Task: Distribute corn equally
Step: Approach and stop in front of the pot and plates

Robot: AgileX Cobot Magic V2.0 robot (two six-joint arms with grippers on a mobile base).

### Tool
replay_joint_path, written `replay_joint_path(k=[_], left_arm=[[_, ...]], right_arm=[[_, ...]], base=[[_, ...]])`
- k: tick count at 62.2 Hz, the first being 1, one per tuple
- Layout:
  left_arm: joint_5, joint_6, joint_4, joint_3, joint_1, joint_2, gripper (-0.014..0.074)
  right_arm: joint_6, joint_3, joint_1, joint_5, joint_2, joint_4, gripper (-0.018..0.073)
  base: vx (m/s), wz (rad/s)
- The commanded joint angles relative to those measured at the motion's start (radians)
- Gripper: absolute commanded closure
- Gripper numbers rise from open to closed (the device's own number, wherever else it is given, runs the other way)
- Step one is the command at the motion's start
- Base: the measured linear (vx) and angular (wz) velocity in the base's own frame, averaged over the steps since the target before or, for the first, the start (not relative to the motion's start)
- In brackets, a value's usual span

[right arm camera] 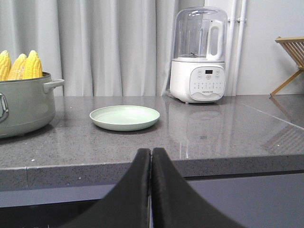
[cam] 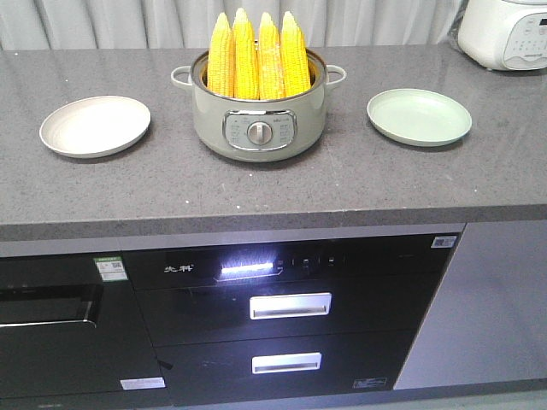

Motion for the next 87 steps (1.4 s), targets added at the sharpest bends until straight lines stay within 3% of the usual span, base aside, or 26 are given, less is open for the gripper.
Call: replay_joint_path(k=[1,87], left_arm=[[-0.071,-0.004,-0.004,0.015,0.000,-0.017,0.0603],[-0.071,-0.004,-0.004,0.015,0.000,-0.017,0.0603]], right_arm=[[0.000,0.008,-0.004,-0.082,-0.003,-0.007,0.0562],[0.000,0.008,-0.004,-0.082,-0.003,-0.007,0.0562]], base=[[0.11,-0.02],[0.11,-0.01]])
